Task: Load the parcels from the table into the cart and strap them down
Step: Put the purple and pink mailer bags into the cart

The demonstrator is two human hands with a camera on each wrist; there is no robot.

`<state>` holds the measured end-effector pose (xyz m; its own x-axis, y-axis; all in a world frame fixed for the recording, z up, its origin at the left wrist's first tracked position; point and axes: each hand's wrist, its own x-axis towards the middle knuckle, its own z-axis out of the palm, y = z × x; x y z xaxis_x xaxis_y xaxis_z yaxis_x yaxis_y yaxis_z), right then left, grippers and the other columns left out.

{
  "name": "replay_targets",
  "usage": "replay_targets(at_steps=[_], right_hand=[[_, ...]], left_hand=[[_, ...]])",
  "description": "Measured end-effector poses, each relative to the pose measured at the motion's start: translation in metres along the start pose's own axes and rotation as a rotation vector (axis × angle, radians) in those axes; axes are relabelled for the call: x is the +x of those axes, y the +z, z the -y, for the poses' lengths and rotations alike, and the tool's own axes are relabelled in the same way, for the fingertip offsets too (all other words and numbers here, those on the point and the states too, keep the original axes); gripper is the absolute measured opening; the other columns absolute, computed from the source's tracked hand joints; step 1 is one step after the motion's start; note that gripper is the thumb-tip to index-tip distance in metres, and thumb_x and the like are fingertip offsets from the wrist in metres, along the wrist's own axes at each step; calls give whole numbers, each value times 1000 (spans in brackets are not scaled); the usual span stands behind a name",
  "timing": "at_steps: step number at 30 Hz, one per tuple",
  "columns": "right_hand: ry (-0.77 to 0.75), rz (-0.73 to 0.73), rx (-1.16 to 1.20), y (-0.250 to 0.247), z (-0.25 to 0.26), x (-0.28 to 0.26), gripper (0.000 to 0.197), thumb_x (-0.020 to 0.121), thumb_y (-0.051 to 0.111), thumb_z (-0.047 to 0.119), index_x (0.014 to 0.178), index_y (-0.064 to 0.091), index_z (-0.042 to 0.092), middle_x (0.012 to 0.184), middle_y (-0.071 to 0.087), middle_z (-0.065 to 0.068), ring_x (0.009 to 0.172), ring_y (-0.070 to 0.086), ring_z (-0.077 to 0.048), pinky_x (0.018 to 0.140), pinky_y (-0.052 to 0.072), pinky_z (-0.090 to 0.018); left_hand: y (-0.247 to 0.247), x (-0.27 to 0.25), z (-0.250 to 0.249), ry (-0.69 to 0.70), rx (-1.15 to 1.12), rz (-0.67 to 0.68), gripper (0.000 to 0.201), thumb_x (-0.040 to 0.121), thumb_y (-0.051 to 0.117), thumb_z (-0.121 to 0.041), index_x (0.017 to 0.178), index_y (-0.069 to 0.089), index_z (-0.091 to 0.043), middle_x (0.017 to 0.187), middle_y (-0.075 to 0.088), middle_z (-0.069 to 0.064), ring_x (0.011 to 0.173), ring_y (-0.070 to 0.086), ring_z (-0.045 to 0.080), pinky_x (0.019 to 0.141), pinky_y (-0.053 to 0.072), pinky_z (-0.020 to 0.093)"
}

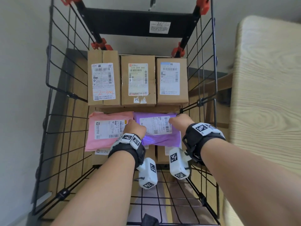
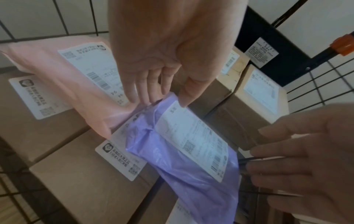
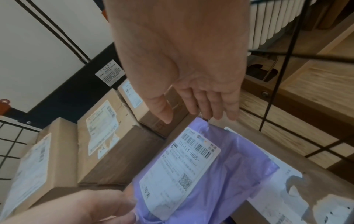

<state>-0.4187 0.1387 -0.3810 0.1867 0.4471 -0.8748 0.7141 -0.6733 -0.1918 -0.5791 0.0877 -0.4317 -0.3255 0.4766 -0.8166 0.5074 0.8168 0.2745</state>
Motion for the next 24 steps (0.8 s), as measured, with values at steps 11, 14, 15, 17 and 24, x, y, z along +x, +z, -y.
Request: replay_targets(at_steps=[11, 14, 15, 17, 24], right_hand=[[-264, -76, -21, -34, 9, -73, 22, 88, 51, 16, 89, 67, 1, 87, 64, -13, 79, 59, -25, 74, 49, -33], [-390, -179, -215, -49, 8, -104, 25, 89, 50, 16, 101, 69, 5, 97, 68, -11, 92, 66, -27, 81, 54, -34], [-437, -219, -316, -56, 8, -114, 23, 89, 49, 15, 101, 67, 6, 97, 67, -10, 93, 65, -28, 78, 53, -33], [-521, -296, -514, -69, 4, -132, 17, 88, 48, 15, 97, 62, 10, 95, 64, -8, 92, 63, -28, 73, 49, -32], [-526, -429, -728, -124, -52, -164, 27, 89, 47, 16, 113, 59, 15, 115, 56, -8, 110, 53, -28, 83, 46, -37]], left_hand=[[-40, -74, -64, 279, 154, 66, 12, 85, 55, -10, 76, 54, -17, 81, 50, 5, 76, 46, 24, 70, 37, 27], [-49, -98, -84, 412, 335, 32, 10, 87, 54, -13, 86, 64, -11, 86, 62, 9, 83, 59, 29, 72, 46, 30], [-50, -107, -90, 447, 402, 9, 15, 88, 54, -13, 94, 67, -9, 94, 65, 9, 88, 61, 29, 76, 48, 31], [-50, -126, -103, 529, 526, -39, 22, 88, 54, -12, 106, 66, -9, 104, 67, 10, 92, 62, 27, 76, 50, 33], [-31, -194, -149, 687, 744, -131, 23, 88, 52, -14, 109, 62, -13, 104, 64, 9, 91, 61, 26, 71, 49, 33]])
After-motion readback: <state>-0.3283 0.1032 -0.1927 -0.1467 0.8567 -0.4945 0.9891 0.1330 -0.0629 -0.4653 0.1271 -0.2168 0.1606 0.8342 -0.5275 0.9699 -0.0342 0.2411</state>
